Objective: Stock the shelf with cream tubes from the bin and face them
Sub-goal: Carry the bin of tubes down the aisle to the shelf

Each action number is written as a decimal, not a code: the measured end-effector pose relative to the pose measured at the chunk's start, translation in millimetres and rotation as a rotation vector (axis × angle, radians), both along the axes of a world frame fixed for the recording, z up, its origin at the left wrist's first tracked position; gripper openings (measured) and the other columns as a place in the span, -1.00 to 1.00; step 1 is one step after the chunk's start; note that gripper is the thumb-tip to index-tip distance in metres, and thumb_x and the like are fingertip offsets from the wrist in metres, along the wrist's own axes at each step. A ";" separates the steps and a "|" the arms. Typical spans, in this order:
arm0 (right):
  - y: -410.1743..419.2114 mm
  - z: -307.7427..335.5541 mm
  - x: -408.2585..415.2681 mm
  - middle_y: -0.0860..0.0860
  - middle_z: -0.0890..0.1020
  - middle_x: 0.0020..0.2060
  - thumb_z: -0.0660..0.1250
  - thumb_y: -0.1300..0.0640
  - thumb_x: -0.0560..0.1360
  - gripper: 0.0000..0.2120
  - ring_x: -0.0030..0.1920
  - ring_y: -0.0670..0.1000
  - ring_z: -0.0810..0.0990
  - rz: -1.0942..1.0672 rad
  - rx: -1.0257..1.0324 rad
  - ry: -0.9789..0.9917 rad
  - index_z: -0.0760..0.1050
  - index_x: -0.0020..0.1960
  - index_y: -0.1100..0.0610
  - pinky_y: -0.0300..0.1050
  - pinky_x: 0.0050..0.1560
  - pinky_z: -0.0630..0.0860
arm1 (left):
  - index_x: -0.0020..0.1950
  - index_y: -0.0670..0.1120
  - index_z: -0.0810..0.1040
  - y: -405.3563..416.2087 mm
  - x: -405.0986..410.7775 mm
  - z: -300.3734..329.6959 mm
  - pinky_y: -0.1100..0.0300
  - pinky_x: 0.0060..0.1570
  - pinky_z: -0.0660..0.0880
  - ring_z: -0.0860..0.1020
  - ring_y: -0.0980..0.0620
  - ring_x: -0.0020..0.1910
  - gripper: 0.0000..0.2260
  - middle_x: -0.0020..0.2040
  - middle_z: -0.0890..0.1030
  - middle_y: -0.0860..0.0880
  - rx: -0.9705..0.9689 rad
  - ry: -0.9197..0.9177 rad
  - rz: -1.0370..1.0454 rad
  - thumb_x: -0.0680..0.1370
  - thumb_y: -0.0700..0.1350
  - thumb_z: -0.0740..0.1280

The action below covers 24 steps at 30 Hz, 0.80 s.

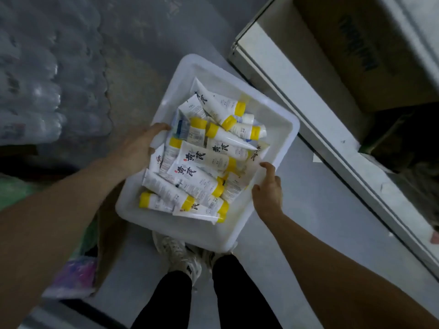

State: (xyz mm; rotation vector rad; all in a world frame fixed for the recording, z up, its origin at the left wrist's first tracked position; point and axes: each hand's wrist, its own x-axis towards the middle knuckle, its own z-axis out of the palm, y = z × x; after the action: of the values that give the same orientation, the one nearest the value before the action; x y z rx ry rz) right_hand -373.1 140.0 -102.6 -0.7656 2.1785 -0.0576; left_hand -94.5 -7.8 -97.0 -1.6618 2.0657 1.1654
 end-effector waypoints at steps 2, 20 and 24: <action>10.7 36.0 -18.5 0.13 0.42 0.08 0.15 0.39 0.49 -0.42 -0.11 0.13 0.48 -0.017 -0.010 0.031 0.23 0.37 -0.11 0.00 -0.11 0.50 | 0.49 0.09 0.24 16.2 -15.5 32.1 0.19 0.05 0.30 0.44 -0.19 0.23 -0.40 0.34 0.42 -0.24 0.059 0.066 0.043 0.54 -0.37 0.25; 184.4 388.1 -67.5 0.16 0.46 0.05 0.21 0.27 0.56 -0.49 -0.12 0.11 0.45 -0.189 -0.082 0.144 0.20 0.43 -0.06 -0.06 -0.11 0.46 | 0.44 0.19 0.28 112.2 -96.9 373.0 0.16 0.16 0.39 0.43 -0.07 0.25 -0.39 0.35 0.42 -0.02 0.105 0.198 -0.175 0.52 -0.33 0.30; 242.0 449.1 -72.0 0.19 0.49 0.11 0.21 0.23 0.56 -0.49 0.05 0.21 0.53 -0.292 -0.103 0.206 0.19 0.45 -0.06 0.02 0.04 0.50 | 0.38 0.27 0.29 136.1 -132.1 428.0 0.07 0.18 0.45 0.46 -0.14 0.21 -0.40 0.33 0.45 -0.06 0.078 0.202 -0.316 0.50 -0.31 0.27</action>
State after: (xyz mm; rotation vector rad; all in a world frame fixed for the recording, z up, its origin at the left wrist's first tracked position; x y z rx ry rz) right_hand -445.2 381.9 346.5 -0.5225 2.4865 -0.2517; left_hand -226.5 128.4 330.9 -1.1682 2.2650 1.3266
